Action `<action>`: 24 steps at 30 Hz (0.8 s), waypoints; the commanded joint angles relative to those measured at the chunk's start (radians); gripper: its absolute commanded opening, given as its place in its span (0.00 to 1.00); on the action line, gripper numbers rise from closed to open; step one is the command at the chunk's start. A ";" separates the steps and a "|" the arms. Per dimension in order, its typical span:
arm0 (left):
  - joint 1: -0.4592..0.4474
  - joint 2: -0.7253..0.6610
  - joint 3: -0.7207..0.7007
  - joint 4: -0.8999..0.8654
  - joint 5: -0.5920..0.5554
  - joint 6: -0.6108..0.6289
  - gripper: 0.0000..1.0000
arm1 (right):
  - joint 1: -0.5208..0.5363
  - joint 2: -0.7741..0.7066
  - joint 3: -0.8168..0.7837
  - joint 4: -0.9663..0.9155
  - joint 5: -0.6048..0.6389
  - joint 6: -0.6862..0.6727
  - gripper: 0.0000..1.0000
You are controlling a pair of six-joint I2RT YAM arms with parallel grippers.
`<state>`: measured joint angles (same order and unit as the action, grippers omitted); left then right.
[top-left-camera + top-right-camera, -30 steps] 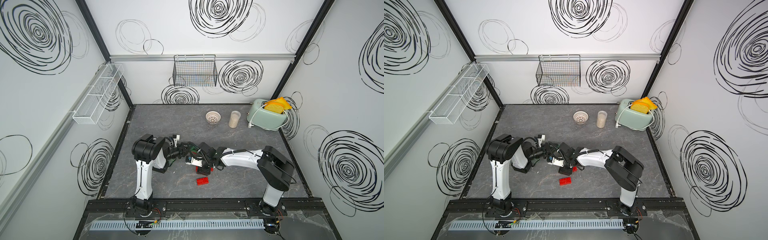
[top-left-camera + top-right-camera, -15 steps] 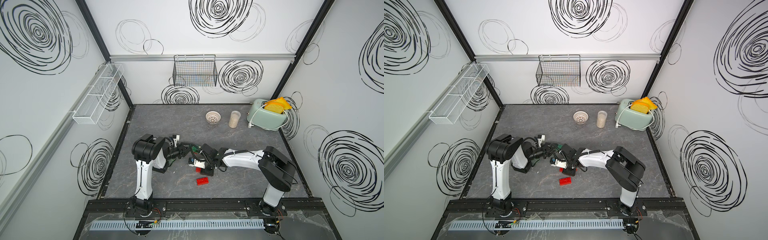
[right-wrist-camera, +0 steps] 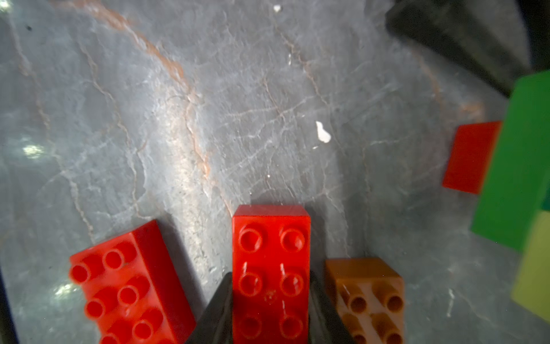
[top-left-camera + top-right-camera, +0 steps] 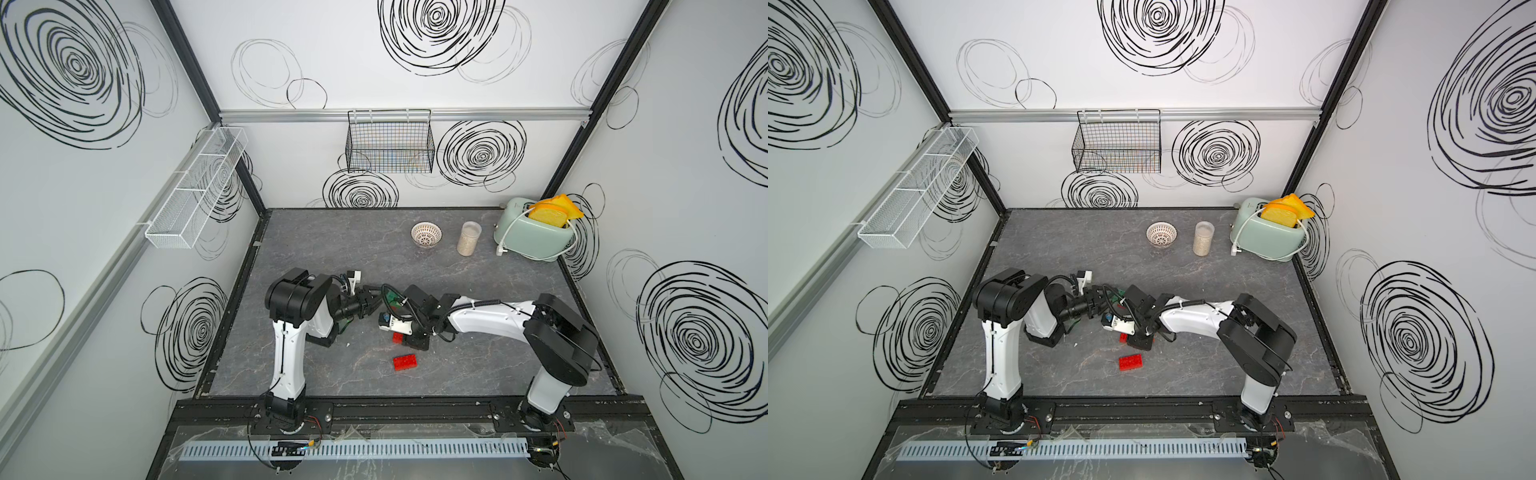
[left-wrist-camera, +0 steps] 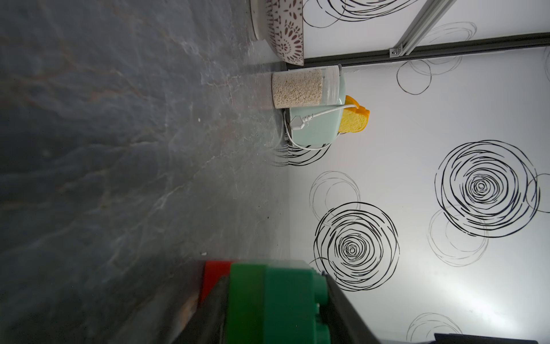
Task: Assemble a heart with lego
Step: Pick up the lego brick from the center of the board, then assemble the lego brick with the lego brick.
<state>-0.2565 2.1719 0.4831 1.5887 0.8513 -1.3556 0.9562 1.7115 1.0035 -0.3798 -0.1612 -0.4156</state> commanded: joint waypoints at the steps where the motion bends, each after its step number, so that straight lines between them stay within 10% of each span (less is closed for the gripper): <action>1: -0.004 0.011 -0.013 0.201 0.000 -0.040 0.56 | -0.025 -0.078 0.054 -0.070 -0.034 -0.015 0.23; 12: 0.002 -0.014 -0.027 0.225 -0.022 -0.063 0.98 | -0.169 -0.056 0.258 -0.173 -0.047 -0.031 0.24; 24: 0.045 -0.002 -0.043 0.226 -0.035 -0.065 0.97 | -0.218 0.228 0.596 -0.325 -0.083 -0.008 0.25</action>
<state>-0.2287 2.1250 0.4690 1.6100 0.8360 -1.4376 0.7315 1.9030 1.5284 -0.6102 -0.2100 -0.4297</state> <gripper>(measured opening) 0.973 0.337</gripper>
